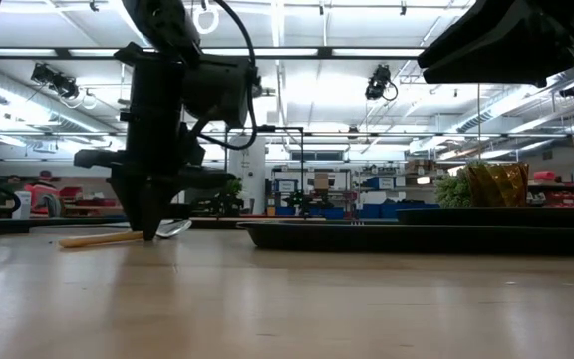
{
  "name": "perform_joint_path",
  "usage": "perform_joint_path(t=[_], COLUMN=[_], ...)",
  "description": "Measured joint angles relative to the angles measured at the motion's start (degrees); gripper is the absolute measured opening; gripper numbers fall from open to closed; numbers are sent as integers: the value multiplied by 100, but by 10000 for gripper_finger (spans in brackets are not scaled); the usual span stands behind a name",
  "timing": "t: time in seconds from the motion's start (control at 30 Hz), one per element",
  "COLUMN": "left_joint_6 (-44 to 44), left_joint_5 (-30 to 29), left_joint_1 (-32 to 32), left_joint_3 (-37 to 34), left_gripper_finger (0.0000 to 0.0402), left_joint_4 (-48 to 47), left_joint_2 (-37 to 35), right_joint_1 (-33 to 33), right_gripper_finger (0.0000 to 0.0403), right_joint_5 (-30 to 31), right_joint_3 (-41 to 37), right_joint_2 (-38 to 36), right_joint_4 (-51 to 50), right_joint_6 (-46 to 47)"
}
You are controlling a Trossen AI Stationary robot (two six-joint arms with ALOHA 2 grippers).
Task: Pick and place plate/cup/fork/spoon on tray
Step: Put the yellow spoon to the left of the orange fork on the black tray
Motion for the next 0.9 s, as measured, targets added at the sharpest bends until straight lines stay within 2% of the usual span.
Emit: perform_joint_path(t=[0.13,0.33,0.5,0.73,0.9], left_joint_6=[-99,-340,-335,-327,-323], left_joint_5=[-1,-201,-292,-792,-1124], left_joint_1=[2,-13,-20,-20,-16], left_joint_3=[-37,-25,-17,-15,-13], left_gripper_finger=[59,46,50,53,54], left_joint_4=[42,280,1040,2408,3023], left_joint_2=[-249,-662,-771,-780,-791], right_joint_1=[0,0,0,0,0], right_gripper_finger=[119,119,119,119,119], right_joint_5=[0,0,0,0,2], right_joint_3=[0,0,0,0,0], right_joint_2=[0,0,0,0,0], right_joint_4=[2,2,16,86,93], right_joint_6=[-1,-12,-103,-160,-164])
